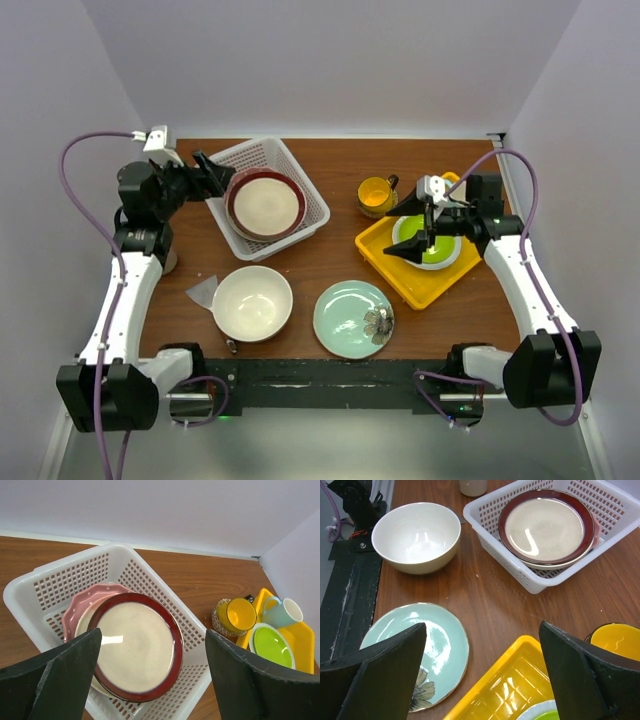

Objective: Place the mixed dishes into the plastic bin
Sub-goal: Place the plate in the plastic bin, then pick up the plate at the center of the board.

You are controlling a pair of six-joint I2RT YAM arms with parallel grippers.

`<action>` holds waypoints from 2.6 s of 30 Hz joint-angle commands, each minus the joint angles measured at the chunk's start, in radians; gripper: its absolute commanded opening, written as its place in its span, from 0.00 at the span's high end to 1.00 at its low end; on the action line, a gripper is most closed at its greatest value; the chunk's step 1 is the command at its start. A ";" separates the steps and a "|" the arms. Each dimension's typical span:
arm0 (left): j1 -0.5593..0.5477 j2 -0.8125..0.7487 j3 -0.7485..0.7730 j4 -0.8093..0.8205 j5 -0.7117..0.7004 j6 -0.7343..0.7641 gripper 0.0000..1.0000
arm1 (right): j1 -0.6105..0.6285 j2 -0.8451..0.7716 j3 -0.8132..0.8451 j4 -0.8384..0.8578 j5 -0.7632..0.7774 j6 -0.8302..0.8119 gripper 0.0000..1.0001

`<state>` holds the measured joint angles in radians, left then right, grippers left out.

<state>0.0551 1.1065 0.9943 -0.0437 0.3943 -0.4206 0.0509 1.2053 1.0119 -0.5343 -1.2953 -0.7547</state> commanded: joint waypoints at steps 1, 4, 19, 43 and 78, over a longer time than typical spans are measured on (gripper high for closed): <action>-0.041 -0.077 -0.063 -0.010 0.057 0.086 0.09 | -0.003 0.025 -0.012 -0.006 -0.013 -0.049 0.02; -0.083 -0.115 -0.114 -0.019 0.071 0.129 0.07 | -0.002 0.049 -0.007 -0.038 -0.024 -0.099 0.02; -0.127 -0.224 -0.283 -0.032 0.087 0.221 0.04 | 0.230 0.183 0.088 -0.286 0.192 -0.374 0.02; -0.126 -0.280 -0.281 -0.050 0.008 0.218 0.02 | 0.578 0.625 0.413 -0.484 0.591 -0.443 0.02; -0.126 -0.289 -0.286 -0.050 0.006 0.215 0.02 | 0.590 0.769 0.363 -0.408 0.676 -0.350 0.49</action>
<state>-0.0677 0.8349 0.7139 -0.1215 0.4061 -0.2203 0.6350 1.9701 1.3785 -0.9531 -0.6357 -1.1240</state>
